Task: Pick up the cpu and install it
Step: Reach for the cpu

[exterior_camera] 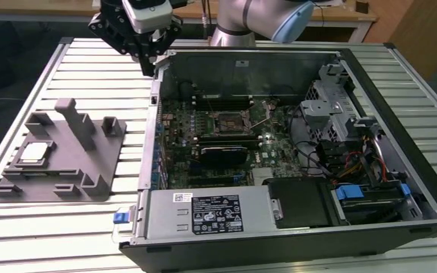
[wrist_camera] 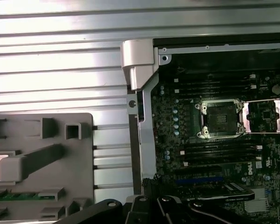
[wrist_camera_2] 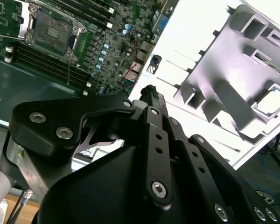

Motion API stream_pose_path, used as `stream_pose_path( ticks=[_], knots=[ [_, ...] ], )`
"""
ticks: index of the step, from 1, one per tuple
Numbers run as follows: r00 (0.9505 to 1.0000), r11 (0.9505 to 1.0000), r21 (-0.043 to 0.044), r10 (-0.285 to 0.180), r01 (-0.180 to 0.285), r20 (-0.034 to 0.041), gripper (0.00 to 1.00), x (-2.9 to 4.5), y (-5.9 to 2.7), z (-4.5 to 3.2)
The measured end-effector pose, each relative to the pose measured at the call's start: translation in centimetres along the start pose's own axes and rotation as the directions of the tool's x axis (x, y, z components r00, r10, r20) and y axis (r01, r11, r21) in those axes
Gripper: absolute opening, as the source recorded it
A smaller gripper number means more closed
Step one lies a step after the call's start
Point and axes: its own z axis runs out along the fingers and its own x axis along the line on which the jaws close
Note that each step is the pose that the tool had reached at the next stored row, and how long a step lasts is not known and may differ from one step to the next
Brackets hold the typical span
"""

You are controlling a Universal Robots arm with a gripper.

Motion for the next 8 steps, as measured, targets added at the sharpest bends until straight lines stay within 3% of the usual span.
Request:
stream_pose_path(
  ticks=[8],
  knots=[
    [1.0000,1.0000,-0.0001,0.000,0.000,0.0001,0.11,1.37,0.08,0.21]
  ],
)
